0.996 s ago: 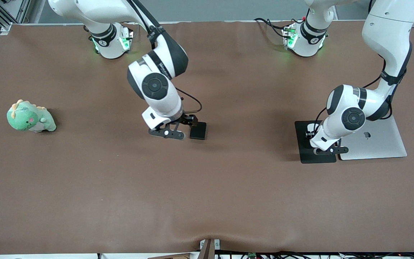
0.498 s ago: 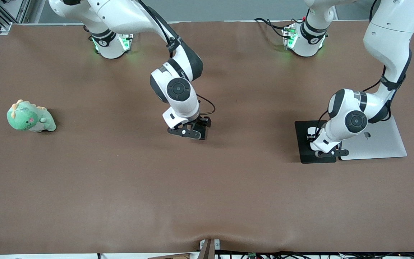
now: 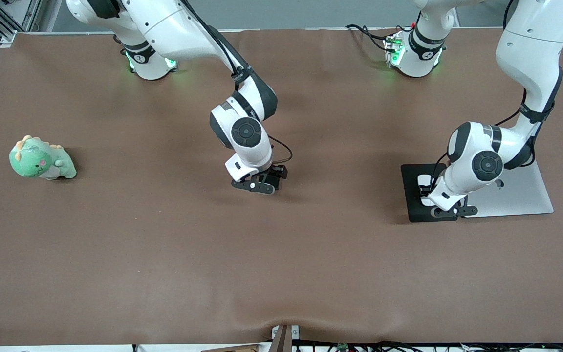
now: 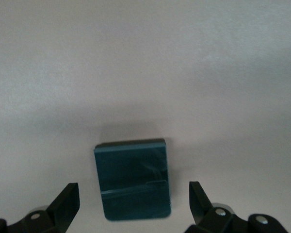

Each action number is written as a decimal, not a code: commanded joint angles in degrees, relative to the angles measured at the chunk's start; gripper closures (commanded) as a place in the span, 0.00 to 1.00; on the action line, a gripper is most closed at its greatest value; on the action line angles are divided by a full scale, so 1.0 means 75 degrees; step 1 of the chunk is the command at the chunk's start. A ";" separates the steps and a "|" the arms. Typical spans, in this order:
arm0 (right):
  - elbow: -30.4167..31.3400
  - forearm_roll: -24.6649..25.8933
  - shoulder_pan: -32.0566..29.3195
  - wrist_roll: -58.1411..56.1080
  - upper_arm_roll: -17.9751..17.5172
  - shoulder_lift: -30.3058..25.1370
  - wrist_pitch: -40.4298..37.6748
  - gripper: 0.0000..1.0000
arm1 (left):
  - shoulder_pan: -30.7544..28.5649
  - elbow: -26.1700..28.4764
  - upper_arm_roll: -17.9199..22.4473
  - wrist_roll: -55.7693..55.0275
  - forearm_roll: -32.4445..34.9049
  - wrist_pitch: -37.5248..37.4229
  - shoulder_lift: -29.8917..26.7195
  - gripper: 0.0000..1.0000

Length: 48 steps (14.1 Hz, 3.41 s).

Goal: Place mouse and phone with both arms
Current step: 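Lower the mouse onto the pad while the right gripper descends onto the phone, then open the left gripper and withdraw while the right gripper lifts the phone, then carry the black phone with the right gripper beside the green plush toy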

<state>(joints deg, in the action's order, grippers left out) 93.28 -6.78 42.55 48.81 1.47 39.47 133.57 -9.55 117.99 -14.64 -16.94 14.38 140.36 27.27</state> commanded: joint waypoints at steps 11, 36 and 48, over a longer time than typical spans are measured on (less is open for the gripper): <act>-0.0321 0.0014 0.0221 0.0020 0.0086 0.0667 0.0390 0.00 | -0.0109 -0.4700 -0.0392 0.0719 -0.0523 -0.6806 -0.1691 0.00; -0.0344 -0.0068 -0.2142 -0.2156 0.0097 -0.1605 -0.2140 1.00 | 0.2516 -0.4013 0.2187 0.1274 -0.1203 -0.7594 -0.3965 0.00; 0.0942 0.0130 -0.5942 -0.6459 0.0132 -0.1852 -0.2004 1.00 | 0.2422 -0.3884 0.2198 0.1274 -0.1214 -0.6926 -0.3941 0.00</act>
<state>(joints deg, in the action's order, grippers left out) 96.21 -6.63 0.09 3.31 3.65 27.19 115.79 8.79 87.71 1.83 -8.37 5.50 86.92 -1.45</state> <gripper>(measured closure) 0.198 0.000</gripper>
